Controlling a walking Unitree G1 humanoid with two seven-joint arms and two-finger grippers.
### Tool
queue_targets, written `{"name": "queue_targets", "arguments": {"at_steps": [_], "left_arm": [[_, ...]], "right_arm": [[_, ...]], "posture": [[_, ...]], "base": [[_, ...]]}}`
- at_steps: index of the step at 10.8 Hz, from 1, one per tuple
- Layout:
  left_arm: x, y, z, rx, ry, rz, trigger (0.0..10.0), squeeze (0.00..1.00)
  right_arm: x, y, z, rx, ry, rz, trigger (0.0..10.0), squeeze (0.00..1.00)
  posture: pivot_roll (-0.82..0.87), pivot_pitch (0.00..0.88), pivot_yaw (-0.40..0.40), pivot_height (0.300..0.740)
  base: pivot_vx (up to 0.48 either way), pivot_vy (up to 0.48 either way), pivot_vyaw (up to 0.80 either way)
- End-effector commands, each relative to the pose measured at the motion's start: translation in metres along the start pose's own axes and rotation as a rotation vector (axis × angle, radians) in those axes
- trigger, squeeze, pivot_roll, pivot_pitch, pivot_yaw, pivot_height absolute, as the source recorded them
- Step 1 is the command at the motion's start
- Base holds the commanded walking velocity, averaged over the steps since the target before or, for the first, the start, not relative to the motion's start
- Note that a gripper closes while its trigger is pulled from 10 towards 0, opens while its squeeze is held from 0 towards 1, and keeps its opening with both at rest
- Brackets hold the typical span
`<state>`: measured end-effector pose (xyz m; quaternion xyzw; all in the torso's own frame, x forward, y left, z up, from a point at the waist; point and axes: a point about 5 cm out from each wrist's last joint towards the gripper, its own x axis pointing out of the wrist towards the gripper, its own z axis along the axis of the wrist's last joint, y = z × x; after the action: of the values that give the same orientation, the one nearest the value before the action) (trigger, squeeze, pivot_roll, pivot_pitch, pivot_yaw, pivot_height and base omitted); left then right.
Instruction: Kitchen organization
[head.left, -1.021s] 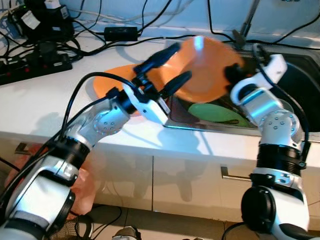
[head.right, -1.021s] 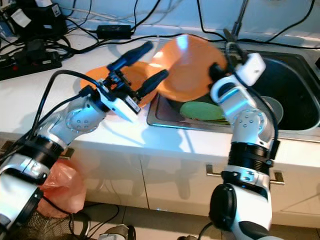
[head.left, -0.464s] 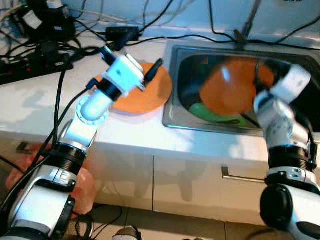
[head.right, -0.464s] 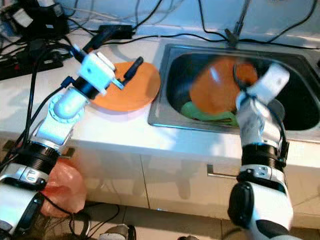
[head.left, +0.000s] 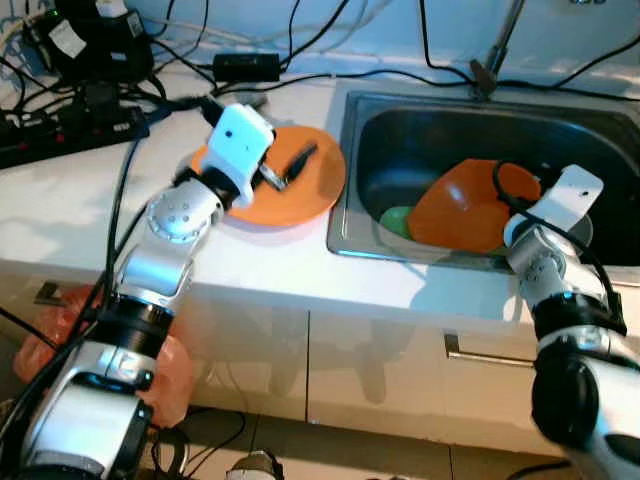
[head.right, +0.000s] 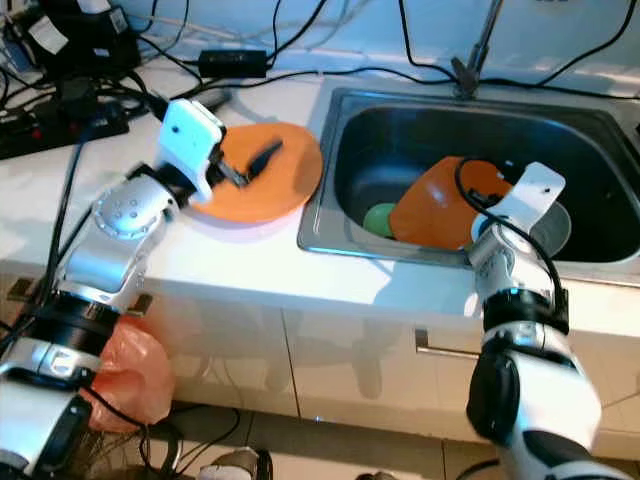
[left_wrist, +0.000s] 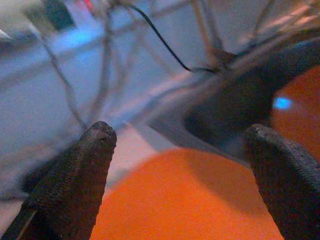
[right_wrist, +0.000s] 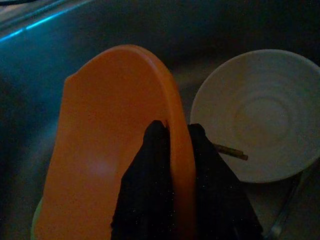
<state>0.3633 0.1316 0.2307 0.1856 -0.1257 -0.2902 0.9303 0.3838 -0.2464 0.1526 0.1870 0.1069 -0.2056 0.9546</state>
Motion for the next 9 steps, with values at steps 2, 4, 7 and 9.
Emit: {"name": "queue_targets", "arguments": {"at_steps": [2,4,7,9], "left_arm": [[-0.002,-0.010,-0.005,-0.126,0.088,-0.114,10.0,0.99],[-0.004,-0.011,-0.006,-0.138,0.144,-0.159,10.0,0.90],[-0.008,-0.015,-0.006,-0.156,0.213,-0.221,10.0,0.71],[-0.010,-0.017,-0.006,-0.185,0.231,-0.239,10.0,0.66]], "right_arm": [[0.003,-0.001,0.006,-0.009,-0.015,0.014,0.0,0.00],[0.003,0.003,0.004,-0.030,0.005,0.034,0.0,0.00],[0.004,0.007,-0.002,-0.056,0.045,0.077,0.0,0.00],[0.004,0.013,-0.002,-0.075,0.054,0.112,6.8,0.82]], "posture": [[0.16,0.091,0.004,0.740],[0.16,0.096,0.007,0.740],[0.16,0.099,0.008,0.740],[0.16,0.098,0.009,0.740]], "base": [[0.000,0.000,0.00],[0.000,0.000,0.00],[0.000,0.000,0.00],[0.000,0.000,0.00]]}}
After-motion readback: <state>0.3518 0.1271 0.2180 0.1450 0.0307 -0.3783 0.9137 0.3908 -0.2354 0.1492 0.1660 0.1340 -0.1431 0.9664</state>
